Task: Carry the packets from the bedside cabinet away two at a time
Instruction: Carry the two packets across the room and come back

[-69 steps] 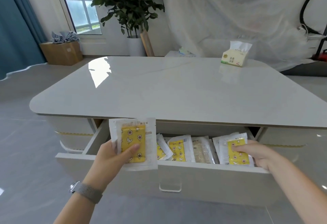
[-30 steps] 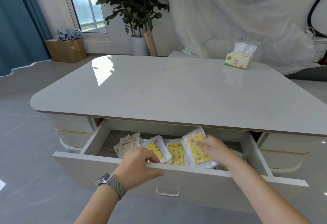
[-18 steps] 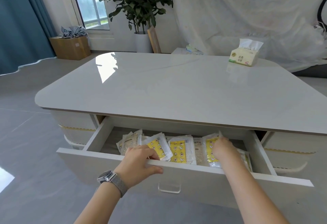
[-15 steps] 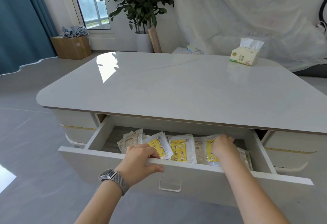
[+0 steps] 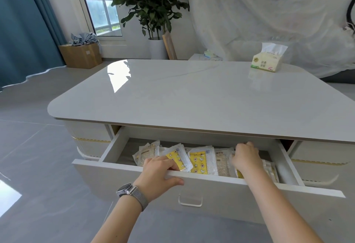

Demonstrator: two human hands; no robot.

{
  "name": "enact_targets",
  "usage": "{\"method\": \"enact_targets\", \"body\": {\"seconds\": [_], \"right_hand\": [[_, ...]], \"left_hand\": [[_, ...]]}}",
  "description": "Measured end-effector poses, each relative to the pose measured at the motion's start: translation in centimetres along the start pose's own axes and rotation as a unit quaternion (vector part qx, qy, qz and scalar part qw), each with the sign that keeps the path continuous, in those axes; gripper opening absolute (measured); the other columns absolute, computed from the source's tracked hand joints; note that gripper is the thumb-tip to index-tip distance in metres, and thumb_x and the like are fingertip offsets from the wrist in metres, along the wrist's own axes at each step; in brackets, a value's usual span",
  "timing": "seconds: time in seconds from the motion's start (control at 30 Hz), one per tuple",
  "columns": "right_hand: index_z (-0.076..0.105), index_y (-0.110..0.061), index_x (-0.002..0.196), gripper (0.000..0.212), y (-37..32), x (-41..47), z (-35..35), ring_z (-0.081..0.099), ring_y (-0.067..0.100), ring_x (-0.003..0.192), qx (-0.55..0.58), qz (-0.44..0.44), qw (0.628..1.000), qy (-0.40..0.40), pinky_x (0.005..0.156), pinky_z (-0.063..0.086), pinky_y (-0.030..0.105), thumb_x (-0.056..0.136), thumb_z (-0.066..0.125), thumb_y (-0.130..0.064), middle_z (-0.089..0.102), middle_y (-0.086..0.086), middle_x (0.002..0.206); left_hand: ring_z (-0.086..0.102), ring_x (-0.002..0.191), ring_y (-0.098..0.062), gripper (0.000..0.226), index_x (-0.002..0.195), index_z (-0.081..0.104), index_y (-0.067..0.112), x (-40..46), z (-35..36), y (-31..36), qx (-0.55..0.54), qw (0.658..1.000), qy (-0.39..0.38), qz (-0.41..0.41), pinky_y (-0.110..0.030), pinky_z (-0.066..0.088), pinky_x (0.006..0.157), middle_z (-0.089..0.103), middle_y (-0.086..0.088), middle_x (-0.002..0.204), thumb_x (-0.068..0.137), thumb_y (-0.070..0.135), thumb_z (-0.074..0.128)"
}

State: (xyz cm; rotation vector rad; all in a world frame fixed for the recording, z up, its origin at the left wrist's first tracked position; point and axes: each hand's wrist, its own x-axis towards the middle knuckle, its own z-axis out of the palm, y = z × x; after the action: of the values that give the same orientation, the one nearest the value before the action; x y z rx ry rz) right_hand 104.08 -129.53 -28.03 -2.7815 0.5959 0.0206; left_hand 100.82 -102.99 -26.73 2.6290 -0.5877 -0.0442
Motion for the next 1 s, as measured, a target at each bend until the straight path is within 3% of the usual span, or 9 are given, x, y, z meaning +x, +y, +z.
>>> {"method": "enact_targets", "body": {"seconds": [0.1, 0.17, 0.27, 0.33, 0.43, 0.53, 0.67, 0.83, 1.0], "right_hand": [[0.055, -0.02, 0.134, 0.036, -0.4, -1.2, -0.9, 0.053, 0.014, 0.124, 0.162, -0.197, 0.966, 0.041, 0.102, 0.045, 0.029, 0.098, 0.053, -0.023, 0.056, -0.005, 0.135], [0.053, -0.033, 0.135, 0.041, -0.5, -3.0, -1.7, 0.039, -0.002, 0.131, 0.199, -0.316, 0.926, 0.049, 0.108, 0.034, 0.023, 0.095, 0.057, -0.039, 0.048, -0.024, 0.132], [0.041, -0.043, 0.14, 0.079, 0.6, -5.0, -1.4, 0.017, -0.005, 0.142, 0.125, -0.423, 0.897, 0.032, 0.114, 0.017, 0.025, 0.072, 0.061, -0.076, 0.037, -0.031, 0.14], [0.037, -0.039, 0.144, 0.096, 1.3, -5.0, -0.9, 0.011, 0.0, 0.145, 0.066, -0.455, 0.887, 0.043, 0.119, 0.013, 0.032, 0.062, 0.065, -0.081, 0.032, -0.026, 0.147], [0.031, -0.035, 0.148, 0.107, 0.9, -4.3, -1.0, 0.009, 0.009, 0.148, 0.024, -0.452, 0.887, 0.088, 0.122, 0.007, 0.041, 0.055, 0.071, -0.072, 0.025, -0.015, 0.154], [0.01, -0.025, 0.155, 0.13, 0.5, -3.8, -1.5, -0.013, 0.013, 0.149, -0.04, -0.39, 0.917, 0.075, 0.121, -0.003, 0.047, 0.052, 0.062, -0.085, -0.002, -0.004, 0.163], [-0.029, -0.016, 0.145, 0.146, 0.8, -3.4, -2.1, -0.041, 0.01, 0.136, -0.085, -0.255, 0.963, 0.035, 0.118, -0.02, 0.041, 0.048, 0.041, -0.099, -0.035, -0.005, 0.15], [-0.007, -0.012, 0.154, 0.144, 0.4, -2.5, -1.6, -0.015, 0.012, 0.148, -0.089, -0.244, 0.963, 0.069, 0.118, -0.017, 0.037, 0.044, 0.017, -0.102, -0.008, -0.002, 0.163], [0.028, -0.015, 0.151, 0.12, -0.4, -2.3, -1.6, 0.019, 0.016, 0.146, -0.039, -0.236, 0.964, 0.115, 0.121, -0.003, 0.032, 0.059, 0.044, -0.091, 0.03, -0.003, 0.156]], "left_hand": [[0.048, 0.095, -0.004, 0.035, 0.1, 0.067, 0.032, -0.1, 0.0, -0.1, -0.011, 1.0, 0.004, -0.001, -0.026, 0.03, 0.093, 0.057, 0.018, 0.098, 0.078, 0.06, 0.066], [0.046, 0.093, -0.003, 0.036, 0.1, 0.067, 0.032, -0.1, 0.0, -0.3, -0.015, 1.0, 0.013, 0.007, -0.025, 0.029, 0.091, 0.055, 0.019, 0.097, 0.078, 0.06, 0.066], [0.045, 0.091, -0.002, 0.036, 0.1, 0.068, 0.03, -0.1, 0.2, -0.4, -0.024, 0.999, 0.018, 0.014, -0.026, 0.029, 0.091, 0.055, 0.02, 0.095, 0.077, 0.059, 0.068], [0.044, 0.086, 0.003, 0.033, 0.098, 0.07, 0.03, 0.0, 0.0, -0.3, -0.053, 0.998, 0.025, 0.011, -0.026, 0.034, 0.091, 0.054, 0.02, 0.091, 0.075, 0.054, 0.074], [0.041, 0.09, 0.005, 0.032, 0.101, 0.067, 0.035, 0.3, -0.4, 0.0, -0.073, 0.996, 0.042, 0.006, -0.026, 0.033, 0.092, 0.051, 0.022, 0.096, 0.073, 0.045, 0.079], [0.044, 0.096, -0.002, 0.035, 0.1, 0.065, 0.039, 0.2, -0.2, 0.2, -0.003, 0.993, 0.113, 0.012, -0.023, 0.032, 0.086, 0.054, 0.022, 0.1, 0.071, 0.051, 0.078], [0.058, 0.074, -0.007, 0.032, 0.083, 0.066, 0.037, 0.4, 0.4, -0.7, 0.091, 0.979, 0.183, 0.0, -0.022, 0.046, 0.067, 0.058, 0.021, 0.077, 0.063, 0.058, 0.08], [0.059, 0.09, -0.014, 0.016, 0.094, 0.07, 0.032, 0.5, -0.1, -1.5, 0.078, 0.974, 0.207, -0.04, -0.029, 0.047, 0.077, 0.065, 0.013, 0.093, 0.085, 0.045, 0.068], [0.057, 0.106, -0.013, 0.02, 0.11, 0.068, 0.03, 0.8, 0.0, -1.3, 0.051, 0.979, 0.194, -0.048, -0.029, 0.046, 0.089, 0.062, 0.012, 0.113, 0.093, 0.035, 0.059]]}}
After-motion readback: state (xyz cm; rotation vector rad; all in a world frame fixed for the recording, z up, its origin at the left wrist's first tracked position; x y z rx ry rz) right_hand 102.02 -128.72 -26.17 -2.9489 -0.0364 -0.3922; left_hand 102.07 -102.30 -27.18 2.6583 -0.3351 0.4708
